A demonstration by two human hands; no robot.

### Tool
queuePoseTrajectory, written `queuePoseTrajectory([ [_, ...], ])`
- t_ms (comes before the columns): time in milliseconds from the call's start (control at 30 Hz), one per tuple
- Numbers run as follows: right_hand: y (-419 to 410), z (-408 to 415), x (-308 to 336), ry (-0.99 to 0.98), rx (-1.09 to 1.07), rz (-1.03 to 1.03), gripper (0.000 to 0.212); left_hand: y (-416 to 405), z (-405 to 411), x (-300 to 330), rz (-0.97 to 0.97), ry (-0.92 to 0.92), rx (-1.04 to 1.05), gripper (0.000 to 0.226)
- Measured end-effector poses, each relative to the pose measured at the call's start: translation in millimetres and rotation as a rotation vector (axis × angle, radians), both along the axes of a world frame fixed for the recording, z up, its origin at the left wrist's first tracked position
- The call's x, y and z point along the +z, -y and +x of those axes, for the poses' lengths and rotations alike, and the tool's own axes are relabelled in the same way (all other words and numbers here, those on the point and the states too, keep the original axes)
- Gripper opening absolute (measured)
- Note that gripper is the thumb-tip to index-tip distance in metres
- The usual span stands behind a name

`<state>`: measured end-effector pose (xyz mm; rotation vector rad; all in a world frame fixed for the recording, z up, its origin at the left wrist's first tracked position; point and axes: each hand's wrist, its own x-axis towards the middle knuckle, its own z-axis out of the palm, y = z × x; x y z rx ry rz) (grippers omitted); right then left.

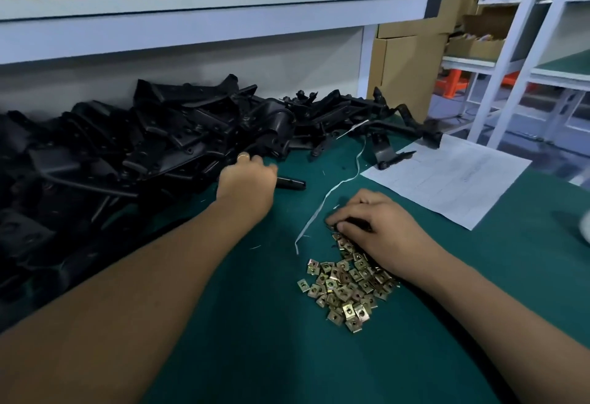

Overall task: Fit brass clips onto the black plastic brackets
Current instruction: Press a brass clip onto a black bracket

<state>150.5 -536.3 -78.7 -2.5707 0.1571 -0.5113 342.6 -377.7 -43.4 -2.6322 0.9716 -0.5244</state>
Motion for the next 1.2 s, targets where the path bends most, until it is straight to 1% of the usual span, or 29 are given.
queuePoseTrajectory([
  [67,1.7,-0.7,0.2,0.016,-0.008,0.004,0.014,4.0,0.9,6.2,0.006,-0.023,0.101,0.036],
  [100,3.1,-0.5,0.7,0.021,-0.007,-0.004,0.012,3.0,0.4,10.1,-0.051,0.001,0.089,0.033],
  [133,4.1,0.6,1.0,0.021,0.001,-0.014,0.010,-0.7,-1.0,13.3,-0.176,0.037,0.035,0.033],
  [167,4.3,1.8,1.0,0.020,0.004,-0.018,0.009,-6.3,-5.0,14.8,-0.376,0.064,-0.049,0.034],
  [200,4.3,2.6,1.2,0.017,0.001,-0.022,0.009,-11.4,-10.8,15.5,-0.635,0.020,-0.153,0.036],
  [233,3.5,3.8,1.3,0.010,-0.003,-0.028,0.011,-16.7,-18.2,17.0,-0.912,-0.142,-0.247,0.035],
  [267,2.2,4.8,1.3,-0.002,-0.002,-0.037,0.013,-21.3,-29.4,18.4,-1.207,-0.411,-0.335,0.034],
  [300,0.7,4.9,1.4,-0.016,0.003,-0.049,0.015,-24.8,-43.4,19.2,-1.457,-0.720,-0.393,0.032],
  [333,-0.1,4.2,1.7,-0.024,0.010,-0.058,0.017,-26.7,-56.3,15.9,-1.619,-0.971,-0.405,0.031],
  [367,-0.2,2.6,1.6,-0.019,0.013,-0.054,0.018,-28.6,-67.4,10.1,-1.713,-1.158,-0.398,0.031],
  [400,-0.5,0.9,1.7,0.006,0.009,-0.020,0.018,-30.4,-75.3,3.3,-1.768,-1.296,-0.372,0.034],
  [467,-3.2,-2.6,2.9,0.118,-0.027,0.152,0.017,-30.6,-82.7,-9.6,-1.875,-1.485,-0.308,0.043],
  [533,-7.0,-4.3,5.2,0.256,-0.059,0.367,0.013,-28.5,-83.1,-17.5,-2.006,-1.615,-0.239,0.053],
  [567,-8.8,-4.1,6.6,0.312,-0.065,0.444,0.011,-27.6,-82.1,-18.6,-2.045,-1.650,-0.217,0.055],
  [633,-13.8,-3.2,8.2,0.372,-0.049,0.571,0.010,-26.9,-80.6,-21.9,-2.030,-1.691,-0.215,0.051],
  [733,-24.3,-1.8,8.7,0.425,0.030,0.814,0.010,-28.2,-80.9,-23.5,-1.939,-1.790,-0.222,0.024],
  [767,-27.9,-1.7,8.2,0.430,0.051,0.871,0.011,-28.6,-81.0,-23.7,-1.922,-1.833,-0.221,0.021],
  [800,-31.0,-1.6,7.8,0.432,0.064,0.911,0.012,-29.0,-80.6,-23.8,-1.919,-1.868,-0.217,0.027],
  [867,-34.9,-1.3,7.7,0.442,0.081,0.961,0.015,-30.8,-78.0,-23.3,-1.932,-1.909,-0.190,0.040],
  [900,-36.4,-1.5,8.7,0.447,0.087,0.977,0.014,-31.7,-76.6,-23.2,-1.925,-1.934,-0.179,0.038],
  [933,-37.8,-1.6,9.9,0.449,0.092,0.983,0.014,-32.8,-75.9,-23.0,-1.911,-1.966,-0.176,0.032],
  [1000,-40.0,-2.0,11.6,0.446,0.091,0.958,0.014,-34.3,-77.5,-22.1,-1.897,-2.025,-0.189,0.023],
  [1100,-42.7,-2.2,11.4,0.430,0.086,0.961,0.018,-33.2,-81.3,-23.8,-1.818,-2.058,-0.213,0.028],
  [1200,-45.3,-2.1,10.5,0.396,0.105,1.004,0.020,-32.1,-83.4,-25.3,-1.735,-2.047,-0.227,0.030],
])
